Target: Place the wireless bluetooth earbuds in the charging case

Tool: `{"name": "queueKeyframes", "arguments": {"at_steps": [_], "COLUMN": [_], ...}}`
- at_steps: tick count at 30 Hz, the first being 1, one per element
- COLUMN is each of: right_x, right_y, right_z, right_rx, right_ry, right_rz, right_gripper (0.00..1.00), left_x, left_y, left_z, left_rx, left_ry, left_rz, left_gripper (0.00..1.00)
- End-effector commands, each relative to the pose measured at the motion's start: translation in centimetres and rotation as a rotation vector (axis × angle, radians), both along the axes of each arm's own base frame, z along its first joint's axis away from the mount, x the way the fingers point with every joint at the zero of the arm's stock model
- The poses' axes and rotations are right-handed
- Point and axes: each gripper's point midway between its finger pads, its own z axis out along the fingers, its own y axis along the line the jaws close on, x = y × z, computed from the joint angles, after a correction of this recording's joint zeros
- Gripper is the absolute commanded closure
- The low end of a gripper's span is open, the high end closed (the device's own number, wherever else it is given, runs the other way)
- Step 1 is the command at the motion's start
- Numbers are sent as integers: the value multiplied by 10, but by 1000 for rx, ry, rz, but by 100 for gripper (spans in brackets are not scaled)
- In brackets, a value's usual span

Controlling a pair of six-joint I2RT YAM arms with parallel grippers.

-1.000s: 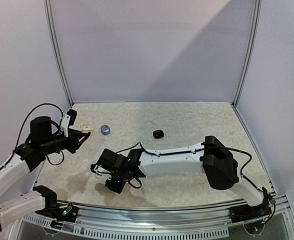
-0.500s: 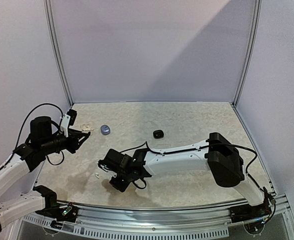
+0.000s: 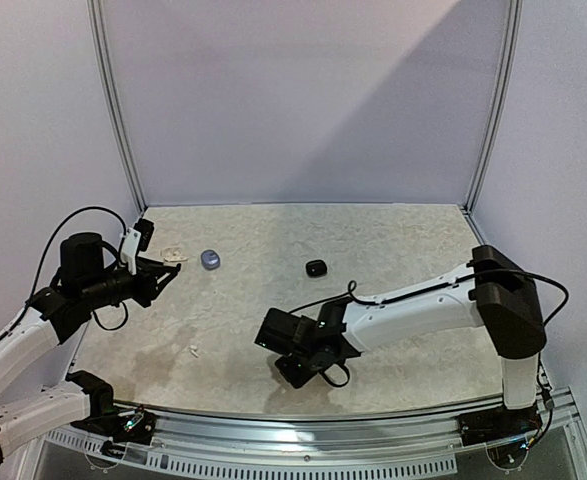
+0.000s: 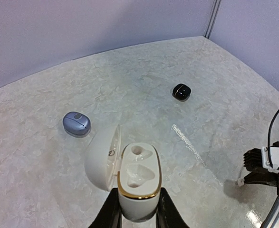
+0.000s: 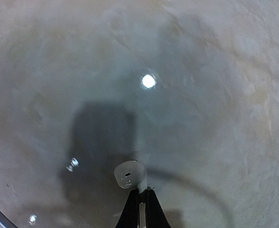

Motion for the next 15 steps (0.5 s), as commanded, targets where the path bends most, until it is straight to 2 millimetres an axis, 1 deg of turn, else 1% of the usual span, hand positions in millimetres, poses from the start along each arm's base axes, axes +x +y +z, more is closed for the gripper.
{"name": "queueKeyframes", "arguments": {"at_steps": [1, 3, 6, 8, 11, 13, 15], "right_x": [-33, -40, -49, -50, -47, -46, -45], "right_y": [-98, -103, -106, -101, -95, -86, -79], "right_z": [-43, -40, -39, -34, -21, -9, 3], "right_rx": [-278, -284, -294, -298, -330, -326, -334], "right_ry": [124, 139, 170, 181, 178, 182, 191], "right_rz": [-169, -190, -203, -201, -178, -151, -104], "right_gripper": [100, 99, 97, 93, 81, 73, 62], "left_x": [-2, -4, -6, -7, -8, -8, -9], "left_y": [-3, -6, -10, -12, -12, -12, -13], "left_z": [-3, -1, 1, 3, 3, 4, 4], "left_rx": [-4, -14, -30, -37, -37, -37, -39], "left_ry": [-7, -12, -19, -22, -25, -27, -29], "left_rz": [-31, -48, -75, -85, -87, -89, -91], "left_gripper": [100, 100, 100, 100, 100, 100, 100]}}
